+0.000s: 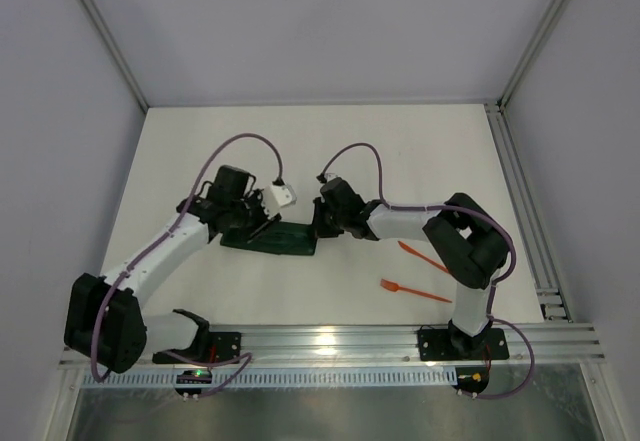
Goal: Fold the napkin into a case and place the utensils inside
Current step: Stuff the top corner of the smaller-rectangle-folded napkin into the folded napkin.
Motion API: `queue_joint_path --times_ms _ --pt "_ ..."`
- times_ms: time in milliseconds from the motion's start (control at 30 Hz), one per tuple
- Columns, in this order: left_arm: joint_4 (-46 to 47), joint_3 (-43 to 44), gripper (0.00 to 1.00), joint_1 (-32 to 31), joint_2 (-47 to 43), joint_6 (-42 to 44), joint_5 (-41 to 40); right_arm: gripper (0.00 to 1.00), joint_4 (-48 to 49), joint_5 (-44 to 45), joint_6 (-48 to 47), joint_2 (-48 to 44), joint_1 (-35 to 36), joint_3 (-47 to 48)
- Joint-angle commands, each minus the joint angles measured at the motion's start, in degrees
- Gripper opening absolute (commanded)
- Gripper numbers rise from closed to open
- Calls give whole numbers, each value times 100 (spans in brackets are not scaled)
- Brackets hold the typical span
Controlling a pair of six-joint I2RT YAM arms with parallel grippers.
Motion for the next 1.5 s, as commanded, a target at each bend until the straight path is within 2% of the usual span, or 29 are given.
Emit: queue_joint_path --times_ms 0,67,100,233,333,467,533,867,1167,1200,1400,1467 --pt "59 -554 39 -830 301 488 -520 4 64 -15 -140 9 27 36" --pt "489 -643 44 -1148 443 645 -880 4 47 -41 -175 0 27 45" --pt "631 -670 44 -1428 513 690 -1004 4 47 -59 -184 9 27 54" --pt "1115 -740 43 -1817 724 866 -1225 4 12 -103 -184 27 27 63" --pt "1168 -714 42 -1888 926 928 -1322 4 12 -112 -158 35 27 45" --pt "1028 -766 31 -1888 1164 954 -1384 4 -24 -121 -202 27 27 106" --pt "914 -810 29 -1897 1164 989 -1349 4 -85 -121 -246 27 27 150" --pt "544 -899 31 -1888 839 1024 -1146 4 -147 -164 -299 53 27 230" --pt "746 -907 30 -1888 1383 998 -1304 4 -164 -200 -316 44 27 238" --pt "807 -899 29 -1888 1419 963 -1339 4 -182 -200 -325 36 27 256" --pt "992 -784 3 -1897 1630 718 -1392 4 -261 -384 -299 -96 45 282" --pt "1027 -732 0 -1888 1700 647 -1384 4 -261 -419 -299 -166 71 265"
